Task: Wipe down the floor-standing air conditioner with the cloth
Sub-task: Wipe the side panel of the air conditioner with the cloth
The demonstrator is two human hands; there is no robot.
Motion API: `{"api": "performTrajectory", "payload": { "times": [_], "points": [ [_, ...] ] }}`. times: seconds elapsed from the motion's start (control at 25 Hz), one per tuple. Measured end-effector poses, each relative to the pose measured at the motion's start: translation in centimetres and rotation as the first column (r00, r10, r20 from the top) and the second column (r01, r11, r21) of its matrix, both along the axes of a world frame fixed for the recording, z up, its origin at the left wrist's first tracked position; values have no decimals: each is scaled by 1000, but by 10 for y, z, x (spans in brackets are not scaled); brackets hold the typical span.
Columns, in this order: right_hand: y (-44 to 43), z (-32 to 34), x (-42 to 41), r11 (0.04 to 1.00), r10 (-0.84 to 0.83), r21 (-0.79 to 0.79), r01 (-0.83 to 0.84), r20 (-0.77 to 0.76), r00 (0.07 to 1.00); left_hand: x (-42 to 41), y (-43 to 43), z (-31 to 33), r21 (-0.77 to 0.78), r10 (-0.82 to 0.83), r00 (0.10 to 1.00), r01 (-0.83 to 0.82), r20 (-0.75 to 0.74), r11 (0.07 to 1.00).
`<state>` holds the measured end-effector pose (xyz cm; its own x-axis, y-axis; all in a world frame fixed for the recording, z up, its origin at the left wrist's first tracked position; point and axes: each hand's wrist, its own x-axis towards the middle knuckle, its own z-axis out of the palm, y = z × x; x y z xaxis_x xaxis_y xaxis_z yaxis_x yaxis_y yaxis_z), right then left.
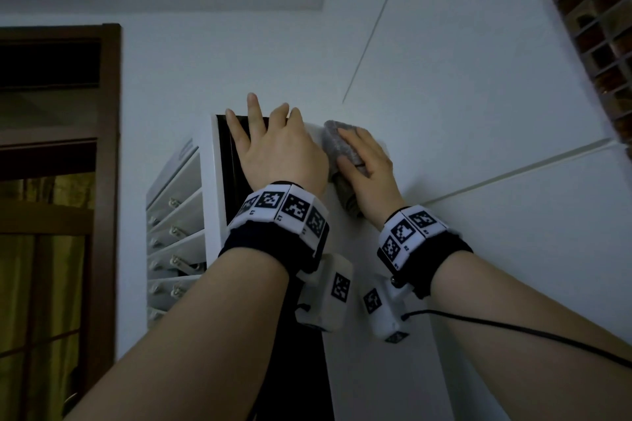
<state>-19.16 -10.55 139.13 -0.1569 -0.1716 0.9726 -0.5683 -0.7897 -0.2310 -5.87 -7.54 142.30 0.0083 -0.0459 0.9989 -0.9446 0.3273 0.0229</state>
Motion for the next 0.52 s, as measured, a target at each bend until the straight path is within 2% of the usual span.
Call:
{"api": "performTrajectory", "payload": {
  "times": [0.08,0.2,0.24,0.32,0.4,0.52],
  "points": [
    [0,1,-4,1000,16,5,-16,25,1000,-2,1,2,25,3,1000,-3,8,1000],
    [-2,8,-8,992,-71,118,47,212,975,-5,2,4,50,0,1000,0,0,999],
    [-1,8,-6,995,-57,88,41,189,980,-5,2,4,54,2,1000,-2,-1,999],
    [0,4,-3,999,7,-44,-5,41,999,-4,3,3,52,4,1000,-4,4,999],
    [0,2,-5,999,23,-46,-24,-14,1000,-4,3,3,47,8,1000,-8,7,999],
    [-3,13,-15,994,-60,98,42,194,979,-5,5,3,55,8,1000,-8,4,998]
  ]
}}
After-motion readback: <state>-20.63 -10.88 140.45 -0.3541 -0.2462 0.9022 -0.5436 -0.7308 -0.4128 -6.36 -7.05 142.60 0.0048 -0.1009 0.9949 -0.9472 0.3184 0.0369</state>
